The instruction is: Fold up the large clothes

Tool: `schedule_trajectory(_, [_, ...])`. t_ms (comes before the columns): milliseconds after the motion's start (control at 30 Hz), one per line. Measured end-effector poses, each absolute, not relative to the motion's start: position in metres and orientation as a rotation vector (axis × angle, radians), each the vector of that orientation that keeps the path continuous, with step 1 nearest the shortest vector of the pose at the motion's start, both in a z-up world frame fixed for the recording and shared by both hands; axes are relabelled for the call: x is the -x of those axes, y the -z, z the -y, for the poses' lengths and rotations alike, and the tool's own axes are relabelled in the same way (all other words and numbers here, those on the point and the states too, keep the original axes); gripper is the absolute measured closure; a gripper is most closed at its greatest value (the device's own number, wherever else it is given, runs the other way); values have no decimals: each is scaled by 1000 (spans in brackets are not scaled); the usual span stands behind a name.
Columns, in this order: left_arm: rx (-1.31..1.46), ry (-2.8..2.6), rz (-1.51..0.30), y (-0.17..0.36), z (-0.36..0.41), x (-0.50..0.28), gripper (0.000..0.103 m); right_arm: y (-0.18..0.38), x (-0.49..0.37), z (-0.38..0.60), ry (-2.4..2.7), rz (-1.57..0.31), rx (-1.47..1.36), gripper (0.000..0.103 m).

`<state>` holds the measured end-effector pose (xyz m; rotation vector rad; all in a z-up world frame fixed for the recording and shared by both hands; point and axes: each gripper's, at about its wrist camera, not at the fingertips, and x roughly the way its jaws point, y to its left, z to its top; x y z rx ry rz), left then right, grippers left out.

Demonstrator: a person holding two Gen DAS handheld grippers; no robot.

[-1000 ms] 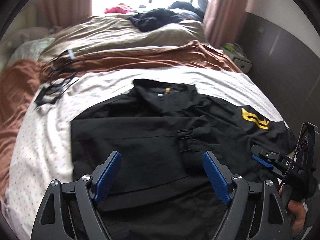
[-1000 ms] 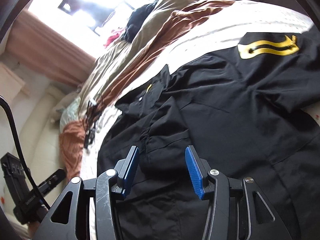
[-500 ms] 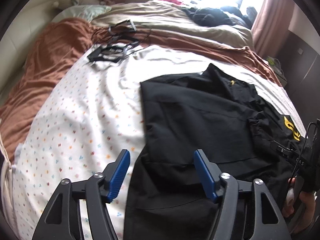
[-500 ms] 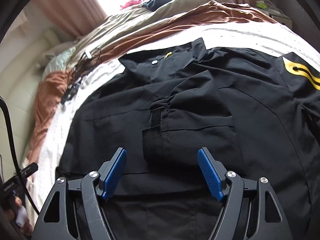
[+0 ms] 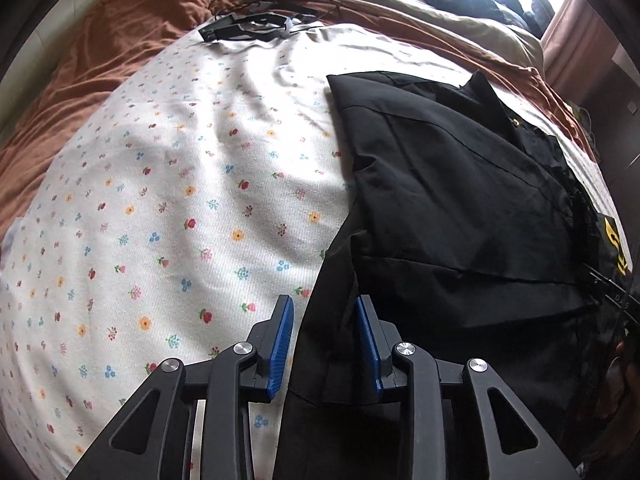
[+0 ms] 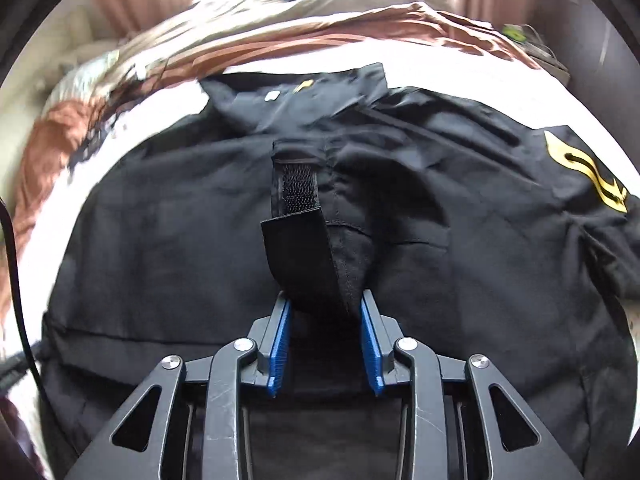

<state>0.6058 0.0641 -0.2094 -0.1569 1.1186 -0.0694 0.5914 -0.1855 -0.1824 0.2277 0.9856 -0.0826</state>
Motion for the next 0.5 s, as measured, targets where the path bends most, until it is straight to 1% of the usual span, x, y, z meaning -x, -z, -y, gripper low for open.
schedule_trajectory(233, [120, 33, -1119, 208, -58, -611, 69, 149, -564, 269, 140, -852, -482, 71])
schedule_trajectory(333, [109, 8, -1128, 206, -55, -612, 69, 148, -551, 309, 198, -852, -587, 64])
schedule_trajectory(500, [122, 14, -1102, 183, -43, -605, 69, 152, -525, 358, 223, -859, -736, 63])
